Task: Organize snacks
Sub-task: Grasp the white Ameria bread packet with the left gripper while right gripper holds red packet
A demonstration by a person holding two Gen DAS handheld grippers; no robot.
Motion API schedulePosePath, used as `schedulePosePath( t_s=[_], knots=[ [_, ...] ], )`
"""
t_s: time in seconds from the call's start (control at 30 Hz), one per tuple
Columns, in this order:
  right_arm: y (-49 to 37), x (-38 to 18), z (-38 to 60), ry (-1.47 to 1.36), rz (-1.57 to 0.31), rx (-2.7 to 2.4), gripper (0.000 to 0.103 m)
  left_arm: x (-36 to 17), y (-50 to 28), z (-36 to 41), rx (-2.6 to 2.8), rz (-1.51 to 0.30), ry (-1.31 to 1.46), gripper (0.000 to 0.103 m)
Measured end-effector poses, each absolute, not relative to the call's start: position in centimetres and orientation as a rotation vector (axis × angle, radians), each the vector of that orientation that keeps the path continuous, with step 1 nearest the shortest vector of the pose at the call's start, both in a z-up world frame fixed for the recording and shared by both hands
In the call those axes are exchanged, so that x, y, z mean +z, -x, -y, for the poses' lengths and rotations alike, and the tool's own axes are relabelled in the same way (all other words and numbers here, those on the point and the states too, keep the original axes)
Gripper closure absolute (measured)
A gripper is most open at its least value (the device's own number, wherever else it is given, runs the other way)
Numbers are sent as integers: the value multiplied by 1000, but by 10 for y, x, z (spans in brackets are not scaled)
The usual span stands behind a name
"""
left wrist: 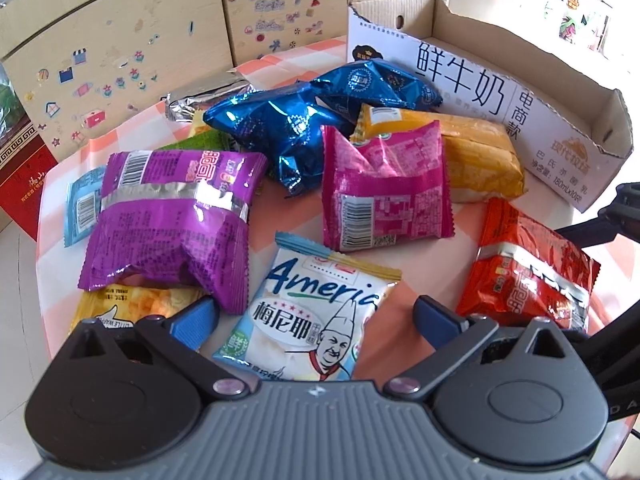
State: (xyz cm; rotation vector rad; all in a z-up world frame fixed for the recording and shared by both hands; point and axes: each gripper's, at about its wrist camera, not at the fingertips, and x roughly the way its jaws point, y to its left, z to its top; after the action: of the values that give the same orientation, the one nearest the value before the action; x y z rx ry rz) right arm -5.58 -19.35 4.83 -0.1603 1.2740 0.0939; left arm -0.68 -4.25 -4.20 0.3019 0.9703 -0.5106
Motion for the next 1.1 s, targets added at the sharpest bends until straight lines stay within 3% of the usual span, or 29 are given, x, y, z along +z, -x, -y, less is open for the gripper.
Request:
schedulePosePath(
  t_s=[0.17, 0.27, 0.33, 0.5, 1.1],
  knots=[
    [57, 50, 193, 179, -1264, 97, 20, -40, 18, 48, -562, -953, -351, 2],
    [58, 51, 193, 172, -1257, 109, 27, -37, 21, 48, -572, -957, -344, 11],
    [58, 52, 193, 175, -1256, 111, 27, -34, 24, 48, -582, -954, -340, 26],
    [59, 53, 192, 175, -1254, 114, 27, -28, 33, 48, -593, -943, -328, 52],
    [64, 71, 191, 146, -1202, 127, 28, -8, 42, 23, -486, -906, -172, 53]
  ],
)
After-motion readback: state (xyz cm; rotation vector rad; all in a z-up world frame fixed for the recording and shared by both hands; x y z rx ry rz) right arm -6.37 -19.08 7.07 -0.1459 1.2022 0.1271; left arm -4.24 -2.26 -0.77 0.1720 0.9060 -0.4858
